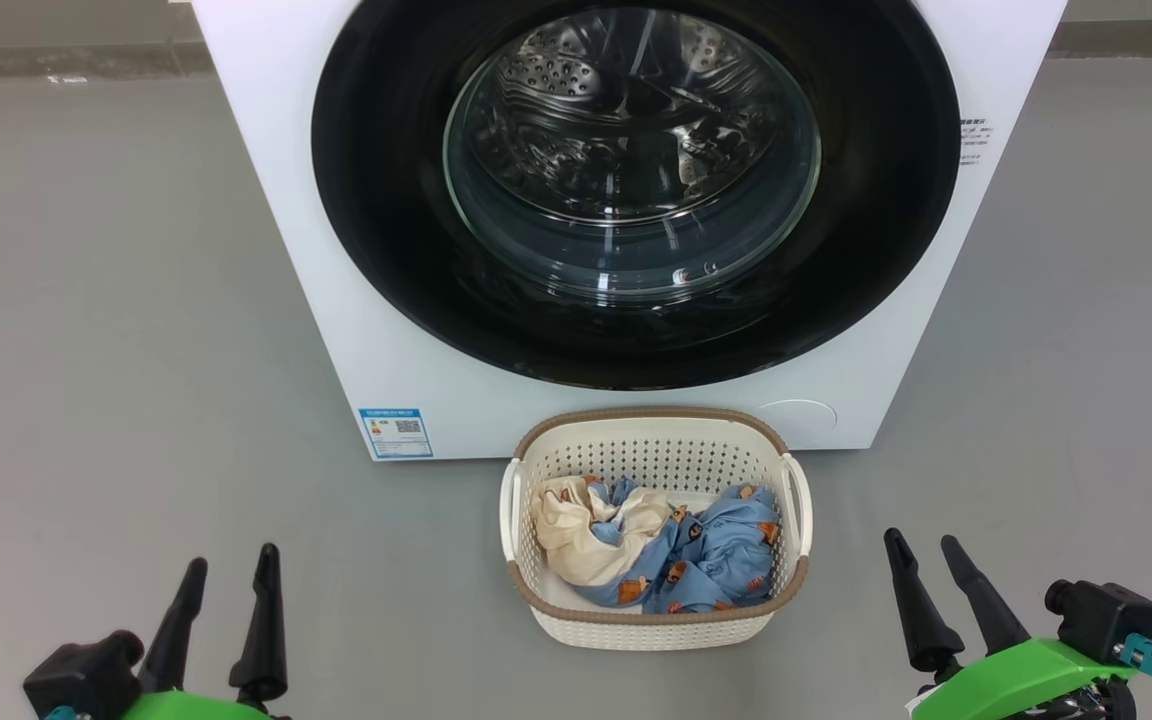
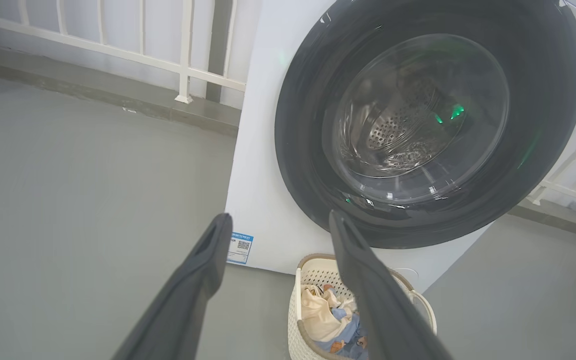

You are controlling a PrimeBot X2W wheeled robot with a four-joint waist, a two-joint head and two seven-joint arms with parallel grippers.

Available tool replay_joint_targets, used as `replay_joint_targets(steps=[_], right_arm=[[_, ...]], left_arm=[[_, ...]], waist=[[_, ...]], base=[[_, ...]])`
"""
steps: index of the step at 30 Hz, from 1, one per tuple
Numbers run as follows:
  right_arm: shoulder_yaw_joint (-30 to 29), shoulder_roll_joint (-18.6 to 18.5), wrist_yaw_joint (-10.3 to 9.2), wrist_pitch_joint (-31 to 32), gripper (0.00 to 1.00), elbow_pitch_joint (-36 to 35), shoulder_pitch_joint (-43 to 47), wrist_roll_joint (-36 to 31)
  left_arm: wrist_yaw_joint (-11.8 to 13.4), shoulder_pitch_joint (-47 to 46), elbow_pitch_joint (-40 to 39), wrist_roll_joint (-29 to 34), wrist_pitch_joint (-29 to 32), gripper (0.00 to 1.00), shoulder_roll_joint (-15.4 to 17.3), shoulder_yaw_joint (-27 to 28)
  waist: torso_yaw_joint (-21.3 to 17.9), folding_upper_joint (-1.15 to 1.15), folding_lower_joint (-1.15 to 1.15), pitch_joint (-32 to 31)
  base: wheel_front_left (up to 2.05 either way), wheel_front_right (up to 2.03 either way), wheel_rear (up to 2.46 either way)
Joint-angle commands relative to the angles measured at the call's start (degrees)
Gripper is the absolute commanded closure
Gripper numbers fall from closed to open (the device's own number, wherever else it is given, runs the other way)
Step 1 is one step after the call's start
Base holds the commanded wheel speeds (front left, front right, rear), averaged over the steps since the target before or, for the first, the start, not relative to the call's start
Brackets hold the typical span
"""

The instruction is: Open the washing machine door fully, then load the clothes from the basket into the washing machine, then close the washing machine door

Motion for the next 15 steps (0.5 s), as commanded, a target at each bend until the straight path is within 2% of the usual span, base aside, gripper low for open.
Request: replay_joint_targets(steps=[1,15], right_arm=[[0.9,-0.7,0.07,-0.9,0.00,-1.3,-2.1,-2.1],[-1.0,-0.7,0.08,-3.4,0.00,-1.2,-1.7,-12.3]], left_arm=[[-0.1,-2.2,-2.0,2.0,-0.8,0.00,1.4,1.4],[-0.2,-2.3,-2.1,9.3,-3.3,0.00,2.1,0.6]], waist=[[0.0,0.00,0.00,0.0],[-0.3,0.00,0.00,0.2]], base=[[0.00,0.00,0.00],[0.00,0.00,0.00]])
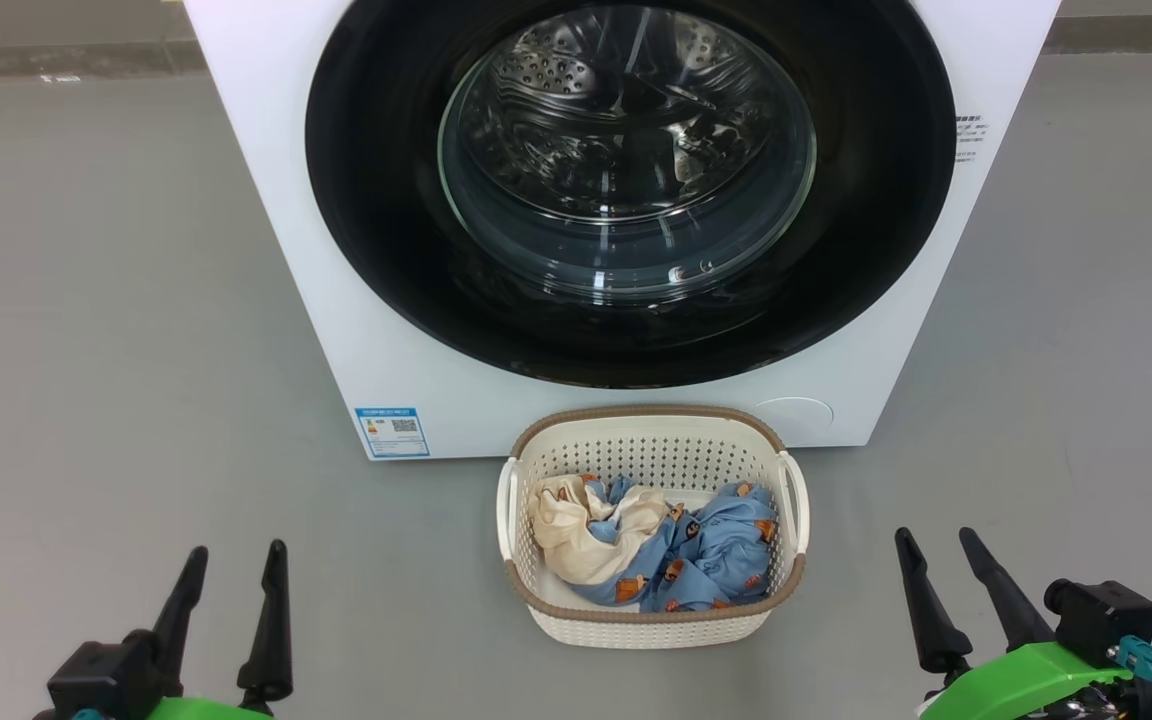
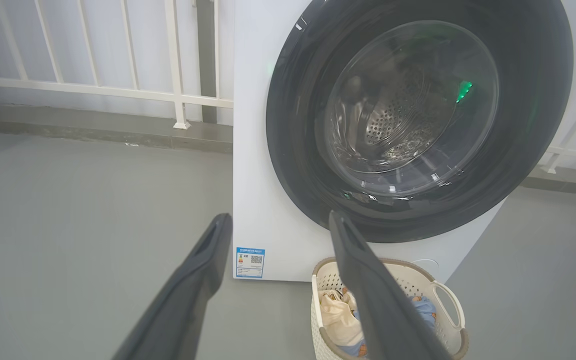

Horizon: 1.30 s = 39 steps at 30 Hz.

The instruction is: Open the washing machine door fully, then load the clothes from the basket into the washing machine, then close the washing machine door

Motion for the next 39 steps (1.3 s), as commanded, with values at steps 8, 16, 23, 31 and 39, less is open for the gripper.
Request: replay_joint_targets(steps=[8,16,23,31,39], right_arm=[[0.0,-0.4,0.09,-2.2,0.00,-1.5,-1.0,-7.1],[-2.0,0.2,0.09,-2.4,0.00,-1.7,-0.2,-8.8],[-3.9,1.0,0.09,-2.4,0.00,-1.9,0.1,-9.8],[-4.5,1.7,0.09,-2.4,0.00,-2.0,0.3,-10.3],[-4.5,2.0,0.09,-2.4,0.00,-2.2,0.1,-10.4]], left_arm=[[-0.2,-2.3,-1.3,5.5,-2.1,0.00,1.2,2.3],[-0.2,-2.5,0.7,4.6,-2.2,0.00,0.7,3.2],[-0.2,-3.0,2.6,3.8,-2.2,0.00,0.5,3.7],[-0.2,-3.4,3.2,4.0,-2.2,0.00,0.4,4.0],[-0.2,-3.9,3.2,7.2,-2.2,0.00,0.0,4.7]], waist=[[-0.2,0.00,0.00,0.0],[-0.3,0.00,0.00,0.1],[-0.4,0.00,0.00,0.3],[-0.5,0.00,0.00,0.5],[-0.5,0.00,0.00,0.7]], base=[[0.00,0.00,0.00],[0.00,0.00,0.00],[0.00,0.00,0.00],[0.00,0.00,0.00],[0.16,0.16,-0.32]])
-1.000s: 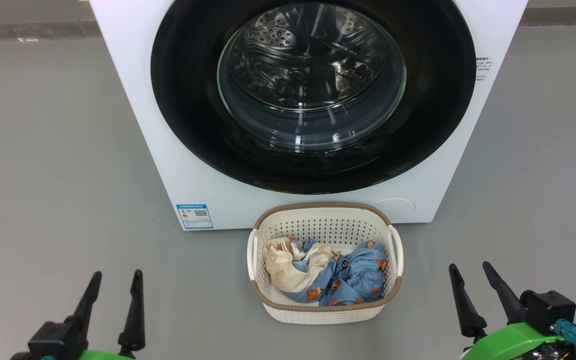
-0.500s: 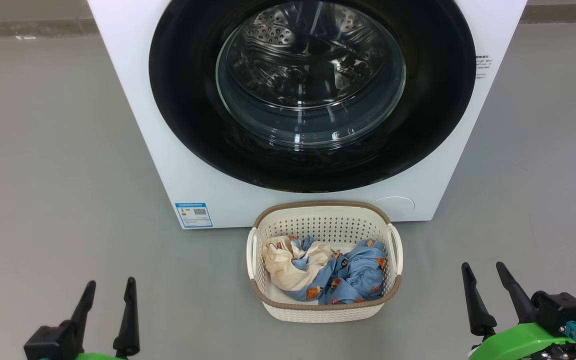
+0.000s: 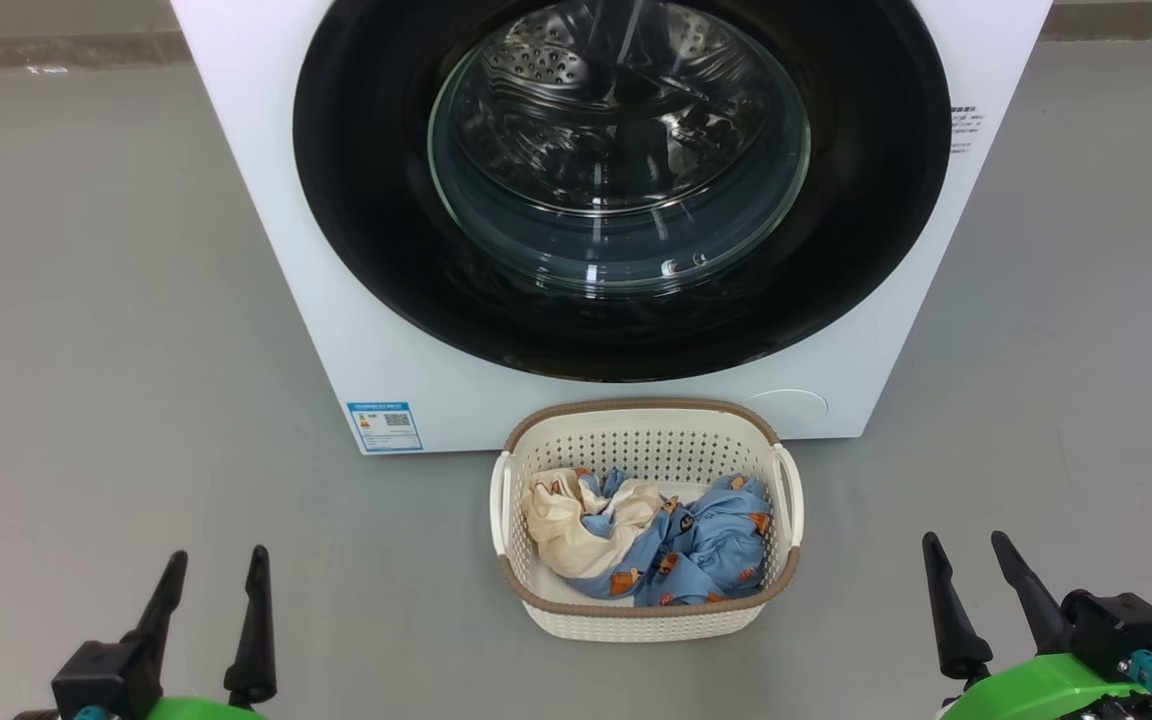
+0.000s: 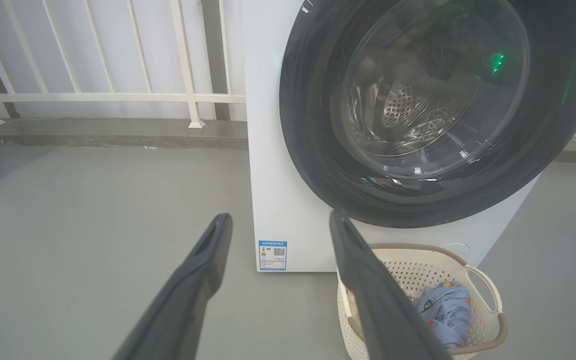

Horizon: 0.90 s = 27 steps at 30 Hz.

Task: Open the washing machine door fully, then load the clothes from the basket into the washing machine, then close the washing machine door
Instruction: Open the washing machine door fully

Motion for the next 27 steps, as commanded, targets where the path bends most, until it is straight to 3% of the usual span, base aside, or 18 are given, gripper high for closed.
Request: replay_joint_targets(steps=[1,27], right_arm=[[1.5,-0.2,0.08,-0.7,0.00,-1.4,-1.0,-0.6],[1.6,0.0,0.08,-0.7,0.00,-1.8,-2.3,-0.8]], left_arm=[[-0.1,-2.4,-1.4,0.6,-0.4,0.00,0.6,2.1],[-0.1,-3.7,-2.0,0.2,-0.4,0.00,0.6,3.1]], waist=[[0.0,0.00,0.00,0.0],[-0.3,0.00,0.00,1.9]], base=[[0.52,0.52,-1.05],[1.12,1.12,-2.24]])
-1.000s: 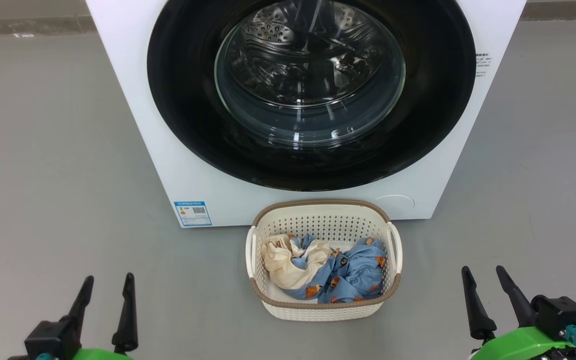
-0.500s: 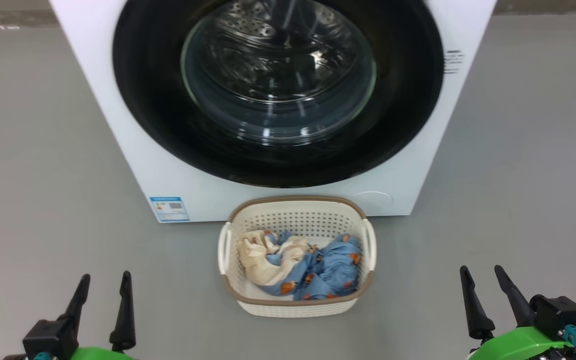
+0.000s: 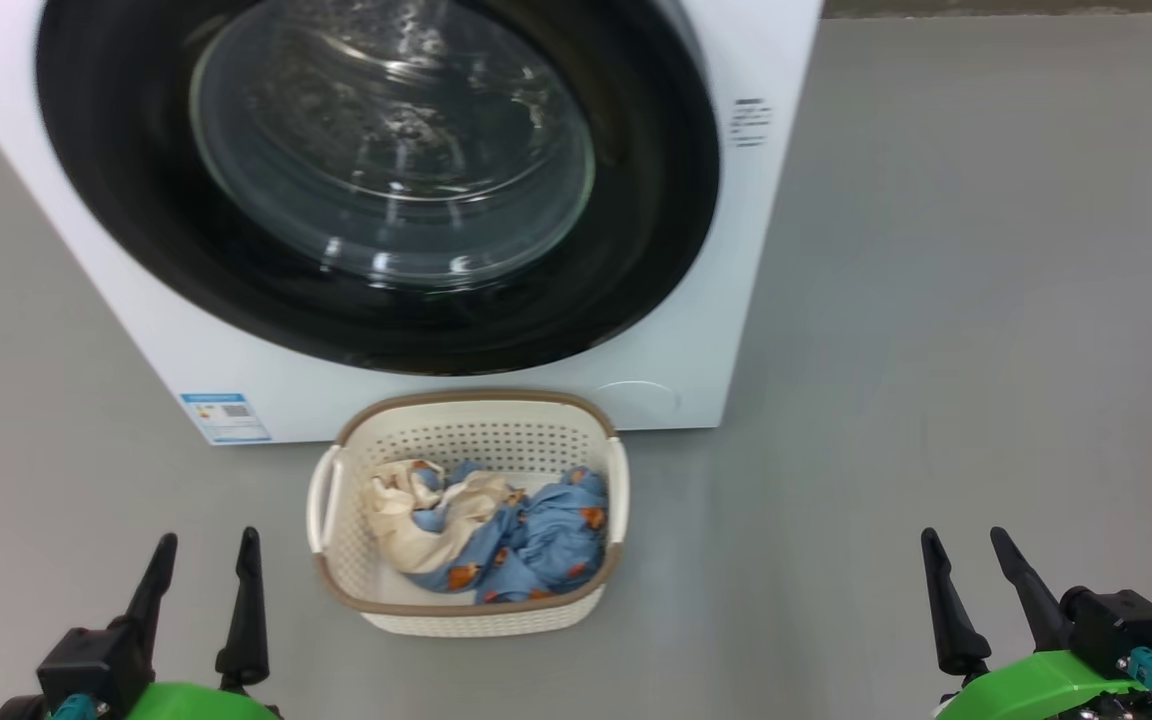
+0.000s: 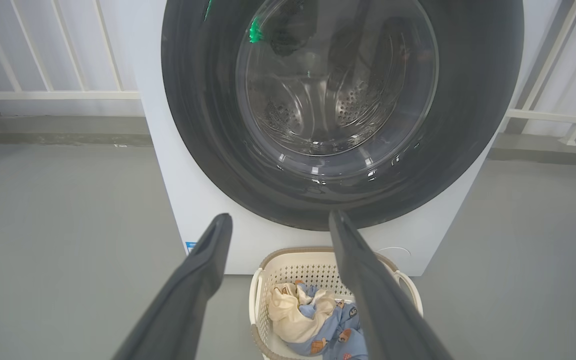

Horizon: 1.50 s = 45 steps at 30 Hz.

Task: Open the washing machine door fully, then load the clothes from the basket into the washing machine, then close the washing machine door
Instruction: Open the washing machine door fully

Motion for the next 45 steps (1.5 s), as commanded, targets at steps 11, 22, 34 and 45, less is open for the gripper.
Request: replay_joint_targets(steps=[11,22,34,45], right_arm=[[1.5,-0.1,0.08,-0.7,0.00,-1.4,-2.3,-0.8],[2.0,0.0,0.08,-0.7,0.00,-0.9,-2.4,-0.4],[4.3,0.1,0.08,-0.7,0.98,-0.2,-5.1,2.5],[7.1,0.0,0.08,-0.7,1.00,0.9,-13.0,13.2]], left_arm=[[-0.1,-2.4,-2.8,-2.2,-0.4,0.00,0.6,2.2],[-0.1,-1.9,-2.4,-2.8,-0.4,0.00,0.2,1.4],[-0.1,-1.3,-2.0,-3.6,-0.4,0.00,-0.6,0.3],[-0.1,-1.5,-2.0,-4.1,-0.4,0.00,-1.1,0.0]], waist=[[0.1,0.00,0.00,0.2],[0.2,0.00,0.00,-0.2],[0.7,0.00,0.00,-0.2],[0.9,0.00,0.00,1.5]], base=[[0.73,0.73,-1.46],[0.05,0.05,-0.10],[0.00,0.00,0.00],[0.00,0.00,0.00]])
